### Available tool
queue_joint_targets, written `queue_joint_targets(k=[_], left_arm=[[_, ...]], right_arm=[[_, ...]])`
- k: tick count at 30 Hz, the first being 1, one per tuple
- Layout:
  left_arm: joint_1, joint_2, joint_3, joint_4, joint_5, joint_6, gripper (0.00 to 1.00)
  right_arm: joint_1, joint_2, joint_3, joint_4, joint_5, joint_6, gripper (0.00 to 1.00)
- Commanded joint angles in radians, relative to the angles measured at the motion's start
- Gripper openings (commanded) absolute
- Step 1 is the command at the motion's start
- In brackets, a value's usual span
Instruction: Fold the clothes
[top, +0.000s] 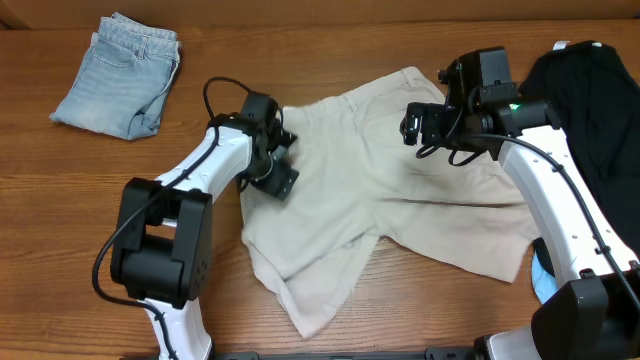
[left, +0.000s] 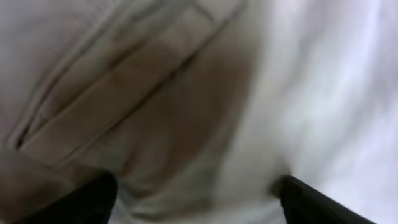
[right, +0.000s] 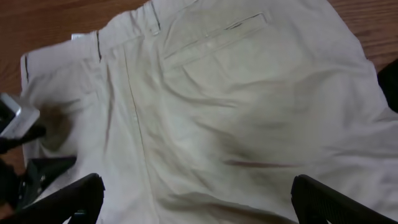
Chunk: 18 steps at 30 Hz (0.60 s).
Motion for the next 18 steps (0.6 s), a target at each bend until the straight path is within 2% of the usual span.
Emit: queue_joint_targets(k=[1,3,6,8,13,18], left_arm=[[0.014,0.116,-0.008,0.172,-0.140,-0.008,0.90],[0.017,0.134,-0.008,0.275,-0.175,-0.010,0.90],[0.037,0.167,0.012,0.465,-0.216,-0.010,0.98],[0.051,0.180,0.061,0.489,-0.217,-0.011,1.00],[0.075,0.183,0.290,0.375,-0.213,-0.033,1.00],[0.076,0.183,0.624,0.062,-0.213,-0.041,1.00]], right_arm=[[0.002,0.004,0.015,0.007,0.010,-0.004,1.00],[0.002,0.004,0.010,0.010,0.010,-0.004,1.00],[0.002,0.004,-0.003,0.015,0.010,-0.004,1.00],[0.004,0.006,-0.006,0.018,0.010,-0.004,1.00],[0.015,0.006,-0.008,0.033,-0.029,-0.005,1.00],[0.071,0.006,-0.008,0.039,-0.111,-0.003,1.00]])
